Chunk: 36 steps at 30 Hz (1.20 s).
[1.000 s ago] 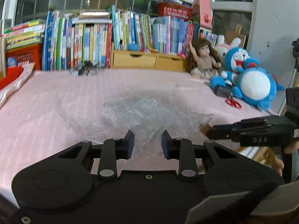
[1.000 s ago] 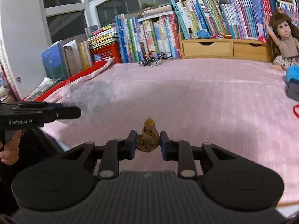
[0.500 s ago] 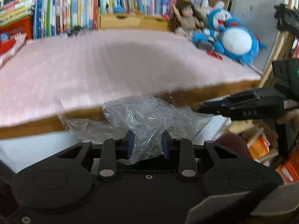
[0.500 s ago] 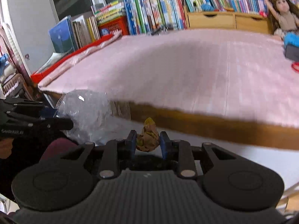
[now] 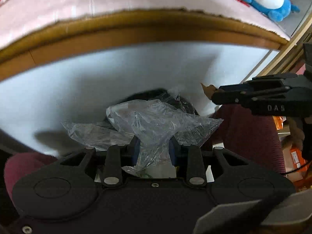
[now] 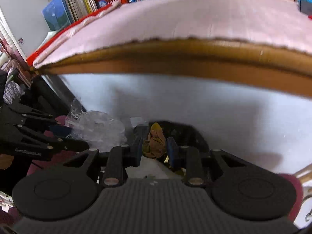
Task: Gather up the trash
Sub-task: 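Carry the plastic bag and brown tissue below the bed edge into the black bag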
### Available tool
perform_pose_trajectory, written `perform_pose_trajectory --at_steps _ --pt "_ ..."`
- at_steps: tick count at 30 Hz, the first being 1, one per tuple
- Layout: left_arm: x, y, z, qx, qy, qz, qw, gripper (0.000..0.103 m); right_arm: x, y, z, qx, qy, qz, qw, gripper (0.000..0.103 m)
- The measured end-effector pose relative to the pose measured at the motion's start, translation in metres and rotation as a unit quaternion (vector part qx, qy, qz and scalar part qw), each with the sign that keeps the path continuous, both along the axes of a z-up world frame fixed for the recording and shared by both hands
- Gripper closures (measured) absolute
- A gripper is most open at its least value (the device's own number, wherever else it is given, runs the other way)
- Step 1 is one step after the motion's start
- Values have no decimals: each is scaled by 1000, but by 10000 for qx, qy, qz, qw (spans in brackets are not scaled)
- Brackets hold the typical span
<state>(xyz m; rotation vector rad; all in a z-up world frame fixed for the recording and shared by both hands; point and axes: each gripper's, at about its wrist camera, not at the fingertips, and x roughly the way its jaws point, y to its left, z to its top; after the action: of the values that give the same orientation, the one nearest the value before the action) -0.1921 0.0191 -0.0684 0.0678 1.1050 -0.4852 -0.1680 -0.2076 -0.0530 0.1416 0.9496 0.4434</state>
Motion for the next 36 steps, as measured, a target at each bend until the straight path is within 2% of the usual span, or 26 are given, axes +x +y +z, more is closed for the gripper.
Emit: perform_pose_trajectory --at_steps 4,10,23,24,26,27,31,36 --pt "4 -1 -14 -25 299 44 9995 74 -3 5 -12 -32 208 -20 9998 70" --pt "10 -7 -33 118 532 28 9985 73 -3 14 -25 -164 401 -57 9990 68" --pt "20 -29 -45 287 678 -17 9973 70 3 30 -27 -199 473 82 9986 66" --pt "20 -29 -45 290 677 -5 9973 68 2 29 -28 -199 471 81 9987 64" --pt "20 -29 -45 281 683 18 9973 64 2 29 -27 -191 465 68 9987 52" --pt "18 -30 -44 285 689 36 9972 63 1 28 -27 -179 466 68 9987 50" --pt "18 -32 -45 330 684 44 9971 58 1 28 -28 -182 460 72 9987 47" --pt "19 -32 -44 364 636 88 9973 44 1 28 -26 -211 413 29 9989 39"
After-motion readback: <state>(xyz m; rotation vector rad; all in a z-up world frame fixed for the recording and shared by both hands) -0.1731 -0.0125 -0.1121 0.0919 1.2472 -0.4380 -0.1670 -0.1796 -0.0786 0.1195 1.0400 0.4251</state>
